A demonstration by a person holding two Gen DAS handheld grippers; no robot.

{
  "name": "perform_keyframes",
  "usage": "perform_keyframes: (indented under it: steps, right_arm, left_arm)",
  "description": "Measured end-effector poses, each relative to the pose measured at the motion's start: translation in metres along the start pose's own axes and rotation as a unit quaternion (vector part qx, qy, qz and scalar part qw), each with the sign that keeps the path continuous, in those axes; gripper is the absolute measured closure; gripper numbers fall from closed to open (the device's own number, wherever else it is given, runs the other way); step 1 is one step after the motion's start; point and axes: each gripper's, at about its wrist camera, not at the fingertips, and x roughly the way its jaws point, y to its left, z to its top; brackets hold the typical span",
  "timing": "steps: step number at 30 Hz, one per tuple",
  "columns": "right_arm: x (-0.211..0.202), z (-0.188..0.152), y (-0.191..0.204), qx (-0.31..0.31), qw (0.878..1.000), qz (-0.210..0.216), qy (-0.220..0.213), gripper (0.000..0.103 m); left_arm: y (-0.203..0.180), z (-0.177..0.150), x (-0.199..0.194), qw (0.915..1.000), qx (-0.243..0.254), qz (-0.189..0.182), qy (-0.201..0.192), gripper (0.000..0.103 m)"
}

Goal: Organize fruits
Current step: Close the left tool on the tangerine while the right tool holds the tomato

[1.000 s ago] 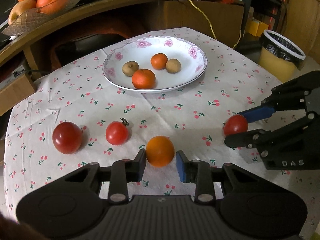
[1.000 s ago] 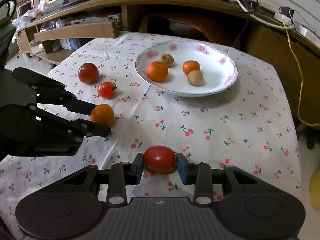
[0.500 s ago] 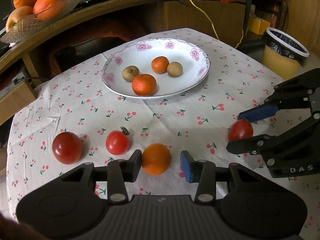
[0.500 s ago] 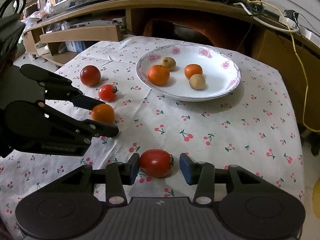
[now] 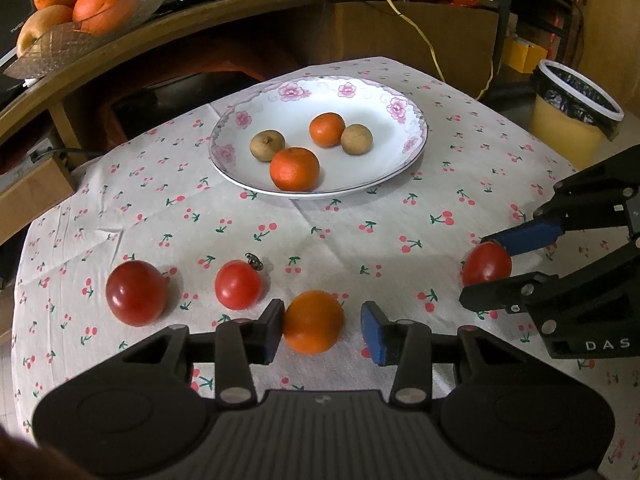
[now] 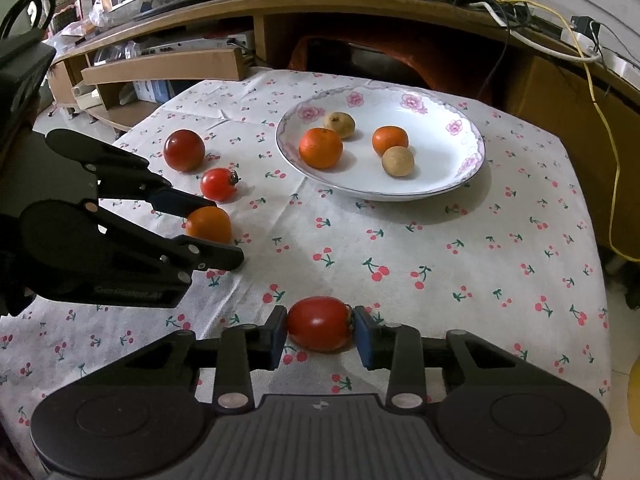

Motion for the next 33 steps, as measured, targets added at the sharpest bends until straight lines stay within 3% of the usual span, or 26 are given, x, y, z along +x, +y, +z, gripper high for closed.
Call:
perform_keyframes:
  steps: [2,16,33]
  right_arm:
    - [-0.0004,0.0004,0.0001,0.001,1.0,-0.001,0.001,0.069]
    - [0.003,0.0033,-0.0029,-0.014,0.999,-0.031,-0.009,0.069]
    - [0.0014,0.0002,-0.005,-0.014,0.999,-0.031,-0.005,0.063]
  left_arm:
    - [0.0003,0.0009,-0.0004,1.0,-0.001,0.006,-0.001,0.067]
    - [-0.0056,-0.0008,-0.0003,0.9998,0.008,0.0,-0.016,0.067]
    - [-0.0057,-0.0047,-0.0038,0.9997,0.023,-0.004,-0.012,0.062]
